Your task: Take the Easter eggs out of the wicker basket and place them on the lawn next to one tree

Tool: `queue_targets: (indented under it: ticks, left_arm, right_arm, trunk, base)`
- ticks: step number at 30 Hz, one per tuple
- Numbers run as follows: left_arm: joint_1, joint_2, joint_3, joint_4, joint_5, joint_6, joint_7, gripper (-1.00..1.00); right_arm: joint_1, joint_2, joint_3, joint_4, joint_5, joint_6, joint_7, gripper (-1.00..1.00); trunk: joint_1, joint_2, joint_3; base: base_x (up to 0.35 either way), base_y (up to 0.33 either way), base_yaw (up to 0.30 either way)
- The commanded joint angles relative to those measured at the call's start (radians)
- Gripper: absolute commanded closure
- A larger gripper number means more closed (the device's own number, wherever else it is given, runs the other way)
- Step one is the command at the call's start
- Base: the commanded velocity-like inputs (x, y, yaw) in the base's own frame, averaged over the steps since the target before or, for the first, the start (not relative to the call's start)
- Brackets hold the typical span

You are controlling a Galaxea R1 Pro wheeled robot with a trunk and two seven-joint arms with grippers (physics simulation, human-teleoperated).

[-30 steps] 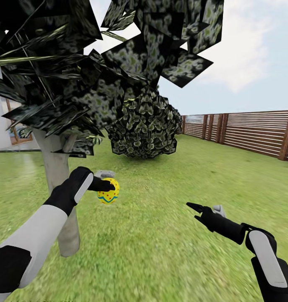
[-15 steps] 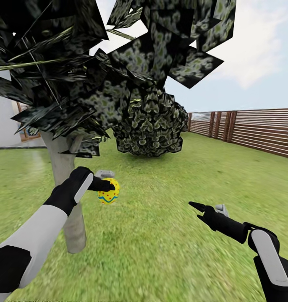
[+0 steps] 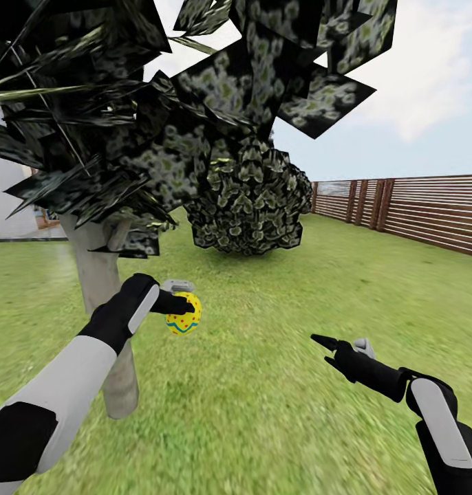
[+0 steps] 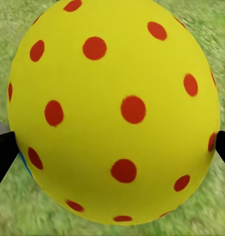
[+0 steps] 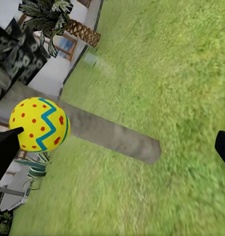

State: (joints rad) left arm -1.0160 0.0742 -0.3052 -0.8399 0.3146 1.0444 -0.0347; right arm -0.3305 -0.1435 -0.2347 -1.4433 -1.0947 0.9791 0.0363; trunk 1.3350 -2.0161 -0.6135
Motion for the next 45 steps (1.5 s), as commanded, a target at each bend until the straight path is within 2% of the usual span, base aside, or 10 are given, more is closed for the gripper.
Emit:
queue_targets:
  ticks: [1, 19, 30, 45]
  left_arm:
    - [-0.001, 0.000, -0.003, -0.001, -0.003, 0.003, -0.004, 1.00]
    - [-0.001, -0.001, -0.003, -0.001, -0.003, 0.003, -0.004, 1.00]
    - [-0.001, 0.000, -0.003, -0.001, 0.001, 0.003, -0.007, 1.00]
    - [0.005, -0.001, -0.004, -0.001, 0.003, -0.009, -0.008, 1.00]
  right_arm:
    - [0.000, 0.000, -0.001, 0.000, 0.003, 0.005, 0.004, -1.00]
    - [0.000, 0.002, 0.000, 0.000, 0.003, 0.004, 0.005, -1.00]
    - [0.000, 0.002, 0.000, 0.002, 0.003, 0.004, 0.005, -1.00]
    - [0.000, 0.003, 0.001, 0.006, 0.004, 0.003, 0.007, -1.00]
  trunk:
    - [0.000, -0.001, -0.001]
    - [0.000, -0.001, -0.001]
    - [0.000, -0.001, -0.001]
    - [0.058, -0.106, -0.048]
  base:
    - [0.259, -0.176, 0.001]
    - [0.276, -0.153, 0.000]
    - [0.033, -0.017, 0.000]
    - [0.000, 0.000, 0.000]
